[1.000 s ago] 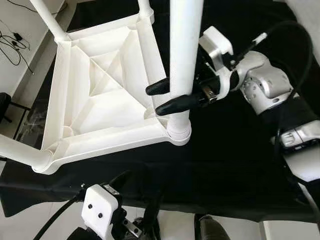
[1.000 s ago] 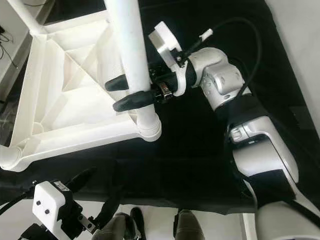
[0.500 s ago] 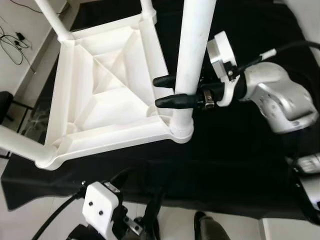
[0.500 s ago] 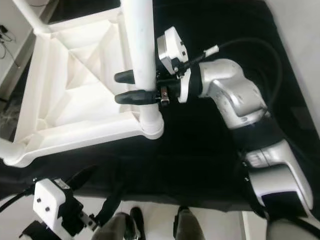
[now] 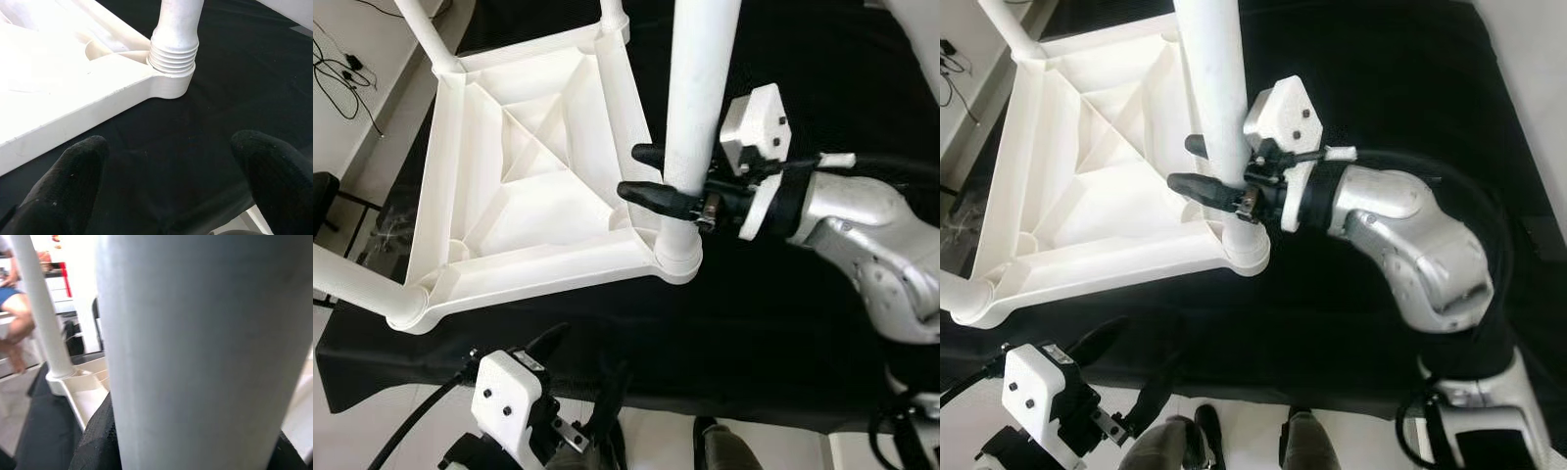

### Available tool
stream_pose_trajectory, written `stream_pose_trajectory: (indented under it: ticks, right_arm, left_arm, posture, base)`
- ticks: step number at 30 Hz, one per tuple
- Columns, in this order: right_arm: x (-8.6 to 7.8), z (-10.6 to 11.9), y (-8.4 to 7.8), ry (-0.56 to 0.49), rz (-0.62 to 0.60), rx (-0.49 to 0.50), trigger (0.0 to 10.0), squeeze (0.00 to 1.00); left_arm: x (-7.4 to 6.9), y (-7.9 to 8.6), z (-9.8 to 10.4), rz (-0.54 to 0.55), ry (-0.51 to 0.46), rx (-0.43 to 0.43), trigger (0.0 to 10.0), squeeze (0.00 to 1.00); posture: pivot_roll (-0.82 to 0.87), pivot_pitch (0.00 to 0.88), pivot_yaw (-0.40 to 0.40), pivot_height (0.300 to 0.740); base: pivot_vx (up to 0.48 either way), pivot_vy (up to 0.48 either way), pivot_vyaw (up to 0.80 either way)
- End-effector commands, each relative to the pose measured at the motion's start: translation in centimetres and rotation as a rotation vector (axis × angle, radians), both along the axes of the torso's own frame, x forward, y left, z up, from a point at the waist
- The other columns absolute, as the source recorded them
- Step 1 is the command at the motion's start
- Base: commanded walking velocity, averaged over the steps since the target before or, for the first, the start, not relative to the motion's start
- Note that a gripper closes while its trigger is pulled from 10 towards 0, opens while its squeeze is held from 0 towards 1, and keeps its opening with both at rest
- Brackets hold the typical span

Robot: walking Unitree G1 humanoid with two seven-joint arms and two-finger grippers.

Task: Building children table

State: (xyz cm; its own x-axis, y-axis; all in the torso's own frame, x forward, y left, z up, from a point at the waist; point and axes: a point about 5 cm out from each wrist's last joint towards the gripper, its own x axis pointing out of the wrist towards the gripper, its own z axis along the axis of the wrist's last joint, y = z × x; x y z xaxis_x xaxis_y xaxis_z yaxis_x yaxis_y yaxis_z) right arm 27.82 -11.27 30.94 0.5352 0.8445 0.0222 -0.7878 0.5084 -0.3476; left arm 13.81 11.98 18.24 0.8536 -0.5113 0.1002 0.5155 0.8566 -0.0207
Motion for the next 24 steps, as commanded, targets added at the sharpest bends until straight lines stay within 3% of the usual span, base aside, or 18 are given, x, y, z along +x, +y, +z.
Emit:
stream_pose_trajectory:
  ticks: [1, 5, 7, 11, 14, 24]
  right_arm:
    - [2.1, -5.4, -2.3, 0.257, -0.272, -0.104, 10.0, 0.00]
    - [1.3, -6.0, -1.8, 0.243, -0.356, -0.080, 10.0, 0.00]
    - [0.0, -7.4, -0.9, 0.263, -0.452, -0.035, 10.0, 0.00]
    - [-0.9, -8.8, -0.2, 0.300, -0.553, 0.019, 10.0, 0.00]
    - [-1.1, -9.3, 0.4, 0.307, -0.616, 0.039, 10.0, 0.00]
    - [-0.6, -9.5, 1.7, 0.302, -0.633, 0.042, 10.0, 0.00]
  left_arm:
    - [-0.1, 0.3, -0.7, 0.000, 0.037, 0.018, 10.0, 0.00]
    - [0.0, 0.3, -0.7, 0.002, 0.036, 0.019, 10.0, 0.00]
    - [0.0, 0.4, -0.7, 0.004, 0.035, 0.019, 10.0, 0.00]
    - [0.2, 0.4, -0.8, 0.005, 0.034, 0.021, 10.0, 0.00]
    - [0.3, 0.4, -0.8, 0.008, 0.031, 0.023, 10.0, 0.00]
    - [0.8, 0.8, -0.7, 0.030, 0.011, 0.061, 10.0, 0.00]
  posture:
    - [-0.05, 0.396, 0.143, 0.740]
    - [-0.05, 0.396, 0.141, 0.740]
    - [-0.05, 0.397, 0.141, 0.740]
    - [-0.05, 0.393, 0.140, 0.740]
    - [-0.05, 0.390, 0.140, 0.740]
    - [-0.03, 0.358, 0.134, 0.740]
  base:
    - [0.000, 0.000, 0.00]
    - [0.000, 0.000, 0.00]
    - [0.000, 0.000, 0.00]
    - [0.000, 0.000, 0.00]
    - [0.000, 0.000, 0.00]
    - [0.000, 0.000, 0.00]
